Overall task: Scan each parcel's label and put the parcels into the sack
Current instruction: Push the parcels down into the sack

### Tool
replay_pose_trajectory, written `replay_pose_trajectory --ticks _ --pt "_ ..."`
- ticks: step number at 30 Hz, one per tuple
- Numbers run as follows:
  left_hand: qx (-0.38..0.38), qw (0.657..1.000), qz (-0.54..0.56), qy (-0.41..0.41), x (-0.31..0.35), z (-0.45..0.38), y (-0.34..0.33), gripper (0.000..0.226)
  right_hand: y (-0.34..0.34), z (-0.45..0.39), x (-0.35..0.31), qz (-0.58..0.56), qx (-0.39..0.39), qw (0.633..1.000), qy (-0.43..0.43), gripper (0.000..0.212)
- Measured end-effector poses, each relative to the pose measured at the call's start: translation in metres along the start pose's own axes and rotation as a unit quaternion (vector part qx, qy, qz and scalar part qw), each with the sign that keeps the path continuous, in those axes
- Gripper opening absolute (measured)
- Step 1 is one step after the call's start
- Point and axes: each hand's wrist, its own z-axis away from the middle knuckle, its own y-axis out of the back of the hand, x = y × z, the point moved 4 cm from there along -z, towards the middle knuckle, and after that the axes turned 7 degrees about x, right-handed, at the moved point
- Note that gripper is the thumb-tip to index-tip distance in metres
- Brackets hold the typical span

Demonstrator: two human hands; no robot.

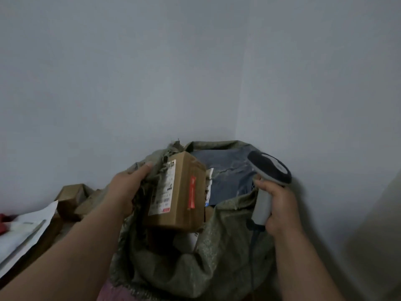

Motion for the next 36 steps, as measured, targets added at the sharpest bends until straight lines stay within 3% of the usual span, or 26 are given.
replay_pose_trajectory --ticks 4,7,8,10,11,13,17,20,22,26,30,36 --pt "0.04 0.983 -0.167 -0.058 0.003 -0.004 0.012 0.045 0.008 -0.003 -0.006 0.065 0.035 0.997 0.036 0.033" --pt "0.084 0.935 -0.301 -0.167 0.022 -0.005 0.015 0.021 0.009 0.001 -0.013 0.136 0.056 0.987 0.067 0.069" --pt "0.076 0.928 -0.314 -0.184 0.023 -0.006 0.015 0.026 0.009 0.002 -0.013 0.142 0.059 0.986 0.071 0.069" --pt "0.02 0.929 -0.327 -0.174 0.017 -0.008 0.011 0.07 0.007 0.002 -0.011 0.096 0.051 0.993 0.053 0.05" --pt "-0.01 0.933 -0.326 -0.154 0.015 -0.005 0.008 0.08 0.004 0.001 -0.008 0.06 0.045 0.997 0.027 0.041" --pt "-0.043 0.95 -0.289 -0.111 0.007 -0.001 0.003 0.079 0.002 0.001 0.002 0.021 0.037 0.999 -0.03 0.04" --pt "-0.053 0.976 -0.212 -0.026 -0.002 0.002 0.002 0.031 0.008 0.002 0.013 -0.024 0.044 0.994 -0.096 0.046" --pt "-0.075 0.975 -0.202 0.051 -0.01 0.003 0.003 0.084 0.009 0.005 0.013 -0.046 0.027 0.989 -0.134 0.028" --pt "-0.083 0.972 -0.211 0.055 -0.01 0.003 0.001 0.077 0.006 0.006 0.018 -0.045 0.011 0.986 -0.158 0.026" --pt "-0.062 0.977 -0.205 0.023 -0.006 -0.01 -0.002 0.022 -0.004 0.008 0.021 -0.035 -0.006 0.985 -0.168 0.027" --pt "-0.036 0.968 -0.248 -0.014 -0.003 -0.02 -0.002 0.024 -0.011 0.003 0.02 -0.051 -0.016 0.986 -0.159 0.025" --pt "-0.019 0.995 -0.075 -0.071 0.019 -0.038 -0.014 0.029 -0.023 -0.007 0.01 -0.08 -0.012 0.987 -0.14 0.036"
